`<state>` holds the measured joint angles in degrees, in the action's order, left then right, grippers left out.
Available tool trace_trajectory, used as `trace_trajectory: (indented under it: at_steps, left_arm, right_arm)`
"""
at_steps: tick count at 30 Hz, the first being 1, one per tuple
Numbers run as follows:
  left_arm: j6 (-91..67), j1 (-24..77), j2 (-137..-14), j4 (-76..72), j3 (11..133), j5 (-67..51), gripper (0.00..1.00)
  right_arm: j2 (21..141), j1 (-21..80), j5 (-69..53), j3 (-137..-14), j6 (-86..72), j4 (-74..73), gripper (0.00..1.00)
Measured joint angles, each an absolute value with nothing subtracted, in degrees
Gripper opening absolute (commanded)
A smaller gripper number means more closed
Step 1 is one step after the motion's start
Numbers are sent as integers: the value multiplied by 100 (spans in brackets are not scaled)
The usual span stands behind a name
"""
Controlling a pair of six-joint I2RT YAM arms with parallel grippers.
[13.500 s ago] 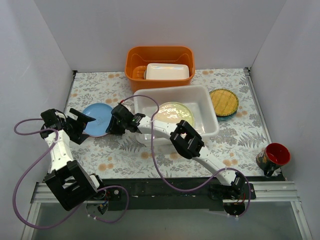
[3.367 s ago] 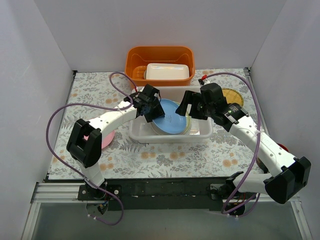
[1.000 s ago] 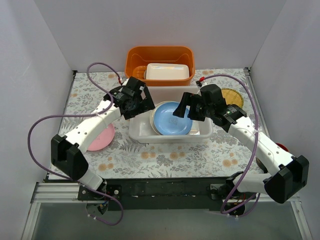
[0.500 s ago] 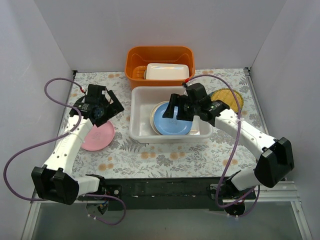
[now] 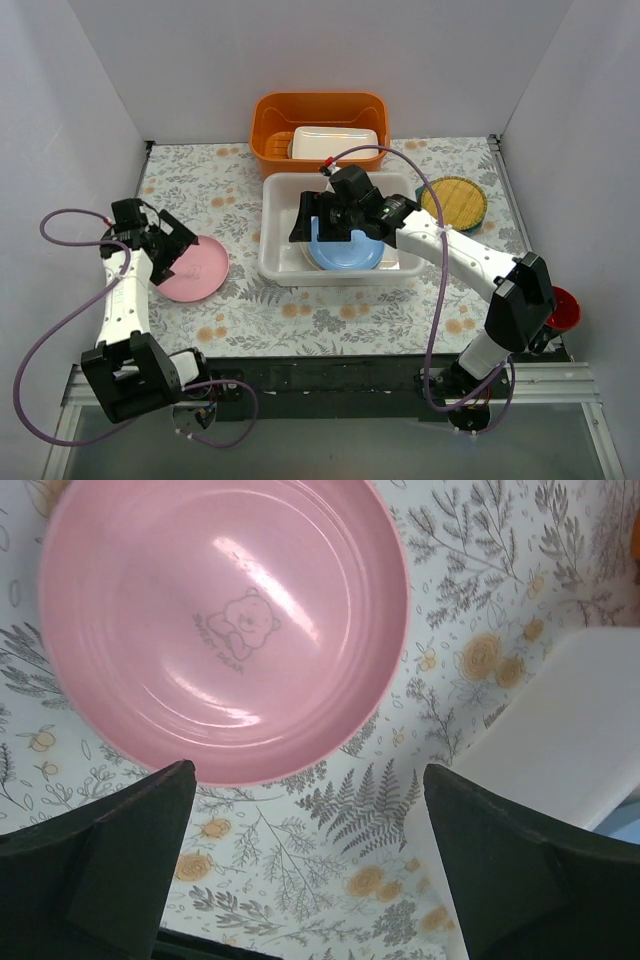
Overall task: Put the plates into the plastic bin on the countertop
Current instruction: Pick up the plate at the center of the board.
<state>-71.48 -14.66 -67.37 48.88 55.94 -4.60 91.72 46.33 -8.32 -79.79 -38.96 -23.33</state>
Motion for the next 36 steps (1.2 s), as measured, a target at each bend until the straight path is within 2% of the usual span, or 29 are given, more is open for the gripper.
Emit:
trace_trajectory:
  at_steps: [5, 8, 22, 36]
  left_arm:
    - [-6921, -2526, -6670, 4711, 5260, -974, 98]
    - [-6785, -2827, -6667, 4668, 5223, -956, 98]
    - [-6560, -2869, -6796, 4611, 5223, -462, 98]
    - [-6580, -2915, -7564, 4191, 5223, -259, 98]
  right_arm:
    - [9303, 4759, -832, -8075, -3896, -2340, 87]
    - [9325, 4759, -832, -8090, -3896, -2338, 87]
    - [9413, 4764, -880, -8134, -3894, -2335, 87]
    - [9579, 4764, -923, -8259, -3881, -2333, 87]
